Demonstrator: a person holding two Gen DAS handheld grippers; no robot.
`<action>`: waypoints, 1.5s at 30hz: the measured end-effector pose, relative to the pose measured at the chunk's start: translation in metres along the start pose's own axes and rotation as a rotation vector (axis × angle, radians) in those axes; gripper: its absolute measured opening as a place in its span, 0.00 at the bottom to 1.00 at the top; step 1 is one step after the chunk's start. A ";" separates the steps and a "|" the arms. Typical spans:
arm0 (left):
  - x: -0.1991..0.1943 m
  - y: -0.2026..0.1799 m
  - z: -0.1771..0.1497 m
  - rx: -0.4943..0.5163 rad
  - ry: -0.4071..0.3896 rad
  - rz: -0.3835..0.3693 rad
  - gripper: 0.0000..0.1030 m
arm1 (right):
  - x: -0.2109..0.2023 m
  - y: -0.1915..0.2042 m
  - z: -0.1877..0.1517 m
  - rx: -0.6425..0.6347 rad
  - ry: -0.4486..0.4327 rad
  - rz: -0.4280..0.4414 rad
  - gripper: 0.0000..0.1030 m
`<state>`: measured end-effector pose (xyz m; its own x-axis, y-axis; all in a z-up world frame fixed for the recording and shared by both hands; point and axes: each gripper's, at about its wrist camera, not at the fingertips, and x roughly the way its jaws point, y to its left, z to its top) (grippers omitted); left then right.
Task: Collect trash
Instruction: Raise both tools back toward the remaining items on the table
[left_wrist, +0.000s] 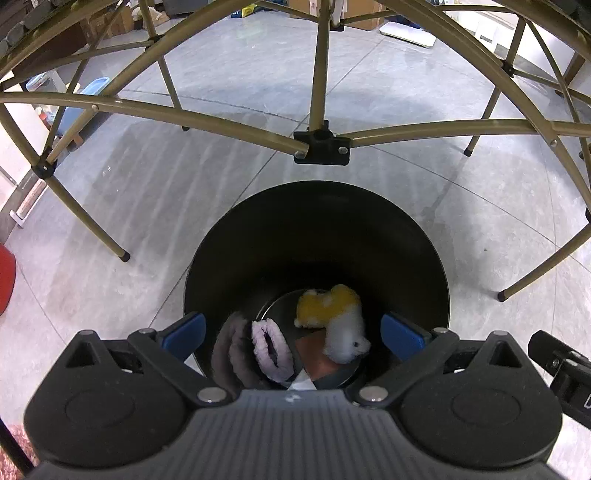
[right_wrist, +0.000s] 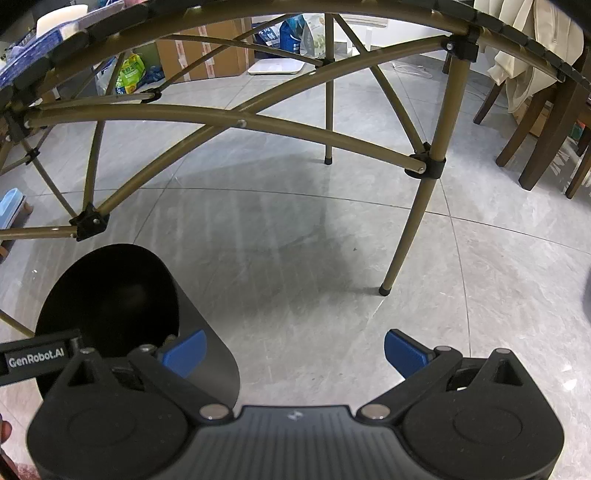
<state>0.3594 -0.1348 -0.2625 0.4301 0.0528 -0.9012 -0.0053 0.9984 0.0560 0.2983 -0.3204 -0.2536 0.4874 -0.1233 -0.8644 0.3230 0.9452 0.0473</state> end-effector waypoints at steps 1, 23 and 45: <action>0.000 0.000 0.000 -0.001 -0.001 0.000 1.00 | 0.000 0.000 0.000 0.000 -0.001 0.000 1.00; -0.059 0.018 0.008 -0.037 -0.252 -0.048 1.00 | -0.030 0.006 0.009 -0.027 -0.123 0.068 1.00; -0.159 0.077 0.011 -0.138 -0.667 -0.032 1.00 | -0.145 0.043 0.029 -0.157 -0.636 0.206 1.00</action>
<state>0.3008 -0.0669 -0.1102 0.8963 0.0444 -0.4412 -0.0796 0.9949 -0.0616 0.2651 -0.2712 -0.1114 0.9235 -0.0445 -0.3811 0.0746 0.9951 0.0646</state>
